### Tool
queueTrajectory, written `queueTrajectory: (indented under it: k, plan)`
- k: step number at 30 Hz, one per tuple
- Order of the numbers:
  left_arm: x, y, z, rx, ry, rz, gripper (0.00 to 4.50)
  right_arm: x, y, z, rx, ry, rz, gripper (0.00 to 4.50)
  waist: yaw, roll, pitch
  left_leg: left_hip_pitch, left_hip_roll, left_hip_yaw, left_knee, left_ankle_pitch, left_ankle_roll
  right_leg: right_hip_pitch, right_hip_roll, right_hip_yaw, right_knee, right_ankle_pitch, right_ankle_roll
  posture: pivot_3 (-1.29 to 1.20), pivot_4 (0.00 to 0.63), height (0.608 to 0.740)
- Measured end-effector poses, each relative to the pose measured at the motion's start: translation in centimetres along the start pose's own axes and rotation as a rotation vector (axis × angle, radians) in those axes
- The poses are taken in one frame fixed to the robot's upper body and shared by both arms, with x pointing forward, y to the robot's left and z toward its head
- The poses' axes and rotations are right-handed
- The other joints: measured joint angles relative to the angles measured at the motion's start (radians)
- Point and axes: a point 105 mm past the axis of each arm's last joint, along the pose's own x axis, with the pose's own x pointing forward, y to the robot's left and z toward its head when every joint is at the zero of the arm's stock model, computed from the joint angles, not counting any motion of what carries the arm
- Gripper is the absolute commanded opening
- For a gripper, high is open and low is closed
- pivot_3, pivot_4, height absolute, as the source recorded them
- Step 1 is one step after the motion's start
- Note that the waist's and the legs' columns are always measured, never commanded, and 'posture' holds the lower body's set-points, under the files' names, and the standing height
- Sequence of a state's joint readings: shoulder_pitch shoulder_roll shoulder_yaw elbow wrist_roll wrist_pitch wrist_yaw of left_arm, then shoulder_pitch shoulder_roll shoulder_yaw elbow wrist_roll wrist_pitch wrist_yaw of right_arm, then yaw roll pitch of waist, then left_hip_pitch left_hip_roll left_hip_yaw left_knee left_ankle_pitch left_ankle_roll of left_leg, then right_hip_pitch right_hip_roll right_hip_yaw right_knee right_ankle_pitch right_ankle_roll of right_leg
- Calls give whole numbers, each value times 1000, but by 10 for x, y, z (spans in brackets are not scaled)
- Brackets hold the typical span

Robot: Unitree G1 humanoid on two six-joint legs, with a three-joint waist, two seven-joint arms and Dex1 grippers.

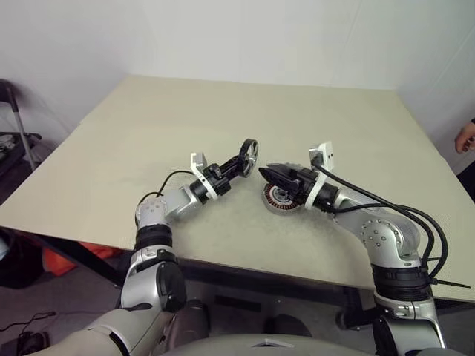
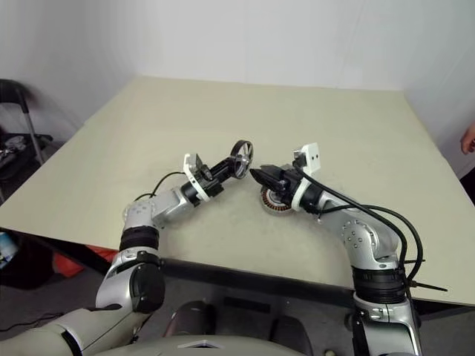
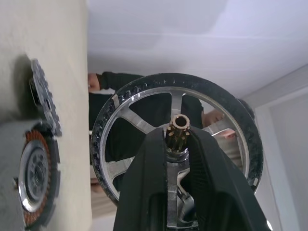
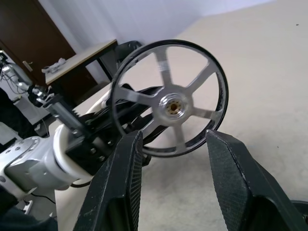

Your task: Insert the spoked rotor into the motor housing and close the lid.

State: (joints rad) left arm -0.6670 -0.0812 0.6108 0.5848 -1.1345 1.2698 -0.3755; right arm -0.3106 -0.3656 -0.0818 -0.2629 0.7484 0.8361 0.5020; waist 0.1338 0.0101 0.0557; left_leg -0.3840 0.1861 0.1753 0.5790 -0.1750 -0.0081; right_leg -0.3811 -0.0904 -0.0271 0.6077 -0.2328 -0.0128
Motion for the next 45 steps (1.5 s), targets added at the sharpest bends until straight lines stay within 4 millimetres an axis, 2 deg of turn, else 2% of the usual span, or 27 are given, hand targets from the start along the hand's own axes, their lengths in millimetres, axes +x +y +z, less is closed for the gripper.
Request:
queueTrajectory:
  k: [5,17,20,23,24,33,43,44,45]
  plan:
    - [2,5,-16,-43,53,2,318,4,-1,-3,1,-2,4,2081,0,0,0,0,0,0,0,0,0,0,0,0,0,0,0,0,0,740]
    - [0,2,-14,-22,53,11,318,7,-1,-2,0,-27,5,2081,-3,0,0,0,0,0,0,0,0,0,0,0,0,0,0,0,0,740]
    - [-1,2,-14,-21,51,13,318,8,0,-3,9,-28,13,1510,-4,0,0,0,0,0,0,0,0,0,0,0,0,0,0,0,0,740]
    - [-1,2,-14,-18,49,15,318,9,3,-3,19,-29,37,519,-4,0,0,0,0,0,0,0,0,0,0,0,0,0,0,0,0,740]
    - [-1,2,-13,-17,49,15,318,9,3,-3,19,-29,39,434,-4,0,0,0,0,0,0,0,0,0,0,0,0,0,0,0,0,740]
    - [-2,-1,-12,4,46,14,318,11,5,-1,25,-33,49,436,-4,0,0,0,0,0,0,0,0,0,0,0,0,0,0,0,0,740]
    - [2,-4,-11,133,6,23,318,13,1,2,2,-37,24,436,-4,0,0,0,0,0,0,0,0,0,0,0,-1,0,0,0,0,740]
    - [2,-4,-11,136,6,24,1038,13,1,2,1,-38,24,436,-4,0,0,0,0,0,0,0,0,1,0,0,-1,0,0,0,0,740]
    - [2,-2,-11,145,5,34,1255,13,1,3,-4,-43,18,436,-4,0,0,0,0,0,0,0,0,1,0,0,-1,0,0,0,0,740]
